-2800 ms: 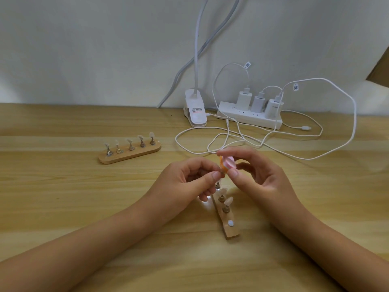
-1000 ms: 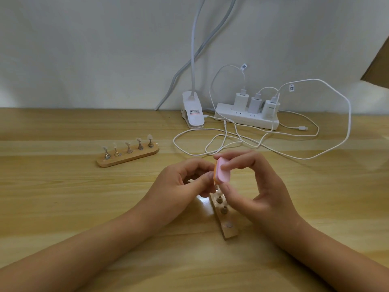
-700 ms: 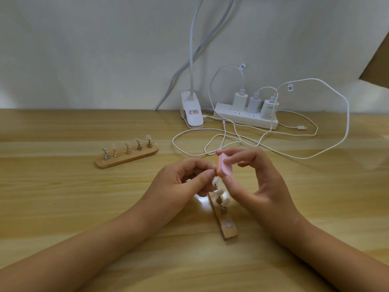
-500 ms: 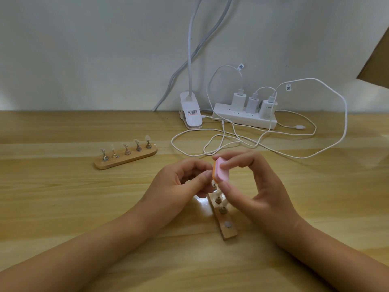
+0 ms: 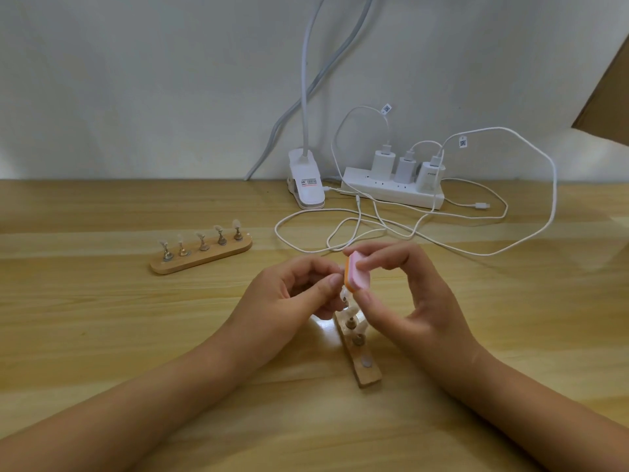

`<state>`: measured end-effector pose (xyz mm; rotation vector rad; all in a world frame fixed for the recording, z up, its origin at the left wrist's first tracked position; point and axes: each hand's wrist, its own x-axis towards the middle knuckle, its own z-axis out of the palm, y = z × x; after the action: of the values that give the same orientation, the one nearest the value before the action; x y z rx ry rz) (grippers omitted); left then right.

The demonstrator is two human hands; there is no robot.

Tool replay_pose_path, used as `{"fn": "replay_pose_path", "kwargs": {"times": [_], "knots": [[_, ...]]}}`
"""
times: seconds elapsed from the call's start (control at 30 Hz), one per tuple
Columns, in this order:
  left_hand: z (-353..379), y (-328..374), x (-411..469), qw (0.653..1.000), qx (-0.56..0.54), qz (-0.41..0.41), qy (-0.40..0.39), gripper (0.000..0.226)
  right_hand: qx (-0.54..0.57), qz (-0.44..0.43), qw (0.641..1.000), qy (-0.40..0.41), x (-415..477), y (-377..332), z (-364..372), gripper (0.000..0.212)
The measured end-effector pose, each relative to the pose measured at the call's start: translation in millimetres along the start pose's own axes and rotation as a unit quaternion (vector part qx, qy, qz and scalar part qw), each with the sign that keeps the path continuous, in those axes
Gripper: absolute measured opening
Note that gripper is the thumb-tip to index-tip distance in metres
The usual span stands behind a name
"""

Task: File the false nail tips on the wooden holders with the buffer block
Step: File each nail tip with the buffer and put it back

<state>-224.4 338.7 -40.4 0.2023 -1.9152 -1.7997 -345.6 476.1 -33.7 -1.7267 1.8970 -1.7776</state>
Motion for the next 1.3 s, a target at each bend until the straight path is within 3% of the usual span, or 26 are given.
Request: {"fn": "replay_pose_path", "kwargs": {"times": [0.07,0.2,0.33,0.47,0.63,0.73,0.9,1.03,1.13,1.3], "knots": [[-1,0,1,1.0,0.003,-0.003,0.006,0.02,0.025,0.048,0.999,0.002,1,2,-1,0.019],[1,0,0,1.0,0.001,-0.007,-0.001,0.016,0.01,-0.004,1.0,-0.014,0,2,0,0.02],[-1,0,2,1.0,0.002,-0.016,0.003,0.022,0.014,0.035,0.999,-0.003,2,5,-1,0.019],[2,1,1,1.0,0.002,-0.011,-0.002,0.017,-0.004,-0.031,0.999,-0.013,0,3,1,0.02],[0,1,1,1.0,0.002,-0.011,0.002,0.023,0.03,0.112,0.993,0.02,8,12,-4,0.019],[1,1,0,1.0,0.025,-0.009,-0.012,0.019,0.1,0.138,0.984,0.046,10,11,-7,0.022],[2,1,1,0.999,0.031,-0.018,-0.013,0.02,-0.006,-0.013,0.999,-0.041,-1,2,-1,0.024],[0,2,1,0.999,0.037,-0.02,-0.013,0.014,-0.029,-0.013,0.999,-0.024,2,3,-2,0.027],[0,4,0,0.999,0.034,-0.026,-0.026,0.01,-0.074,-0.09,0.993,-0.026,2,4,-1,0.025],[-2,8,0,0.998,0.034,-0.039,-0.019,0.013,-0.117,-0.126,0.984,-0.036,2,4,-3,0.024]]}}
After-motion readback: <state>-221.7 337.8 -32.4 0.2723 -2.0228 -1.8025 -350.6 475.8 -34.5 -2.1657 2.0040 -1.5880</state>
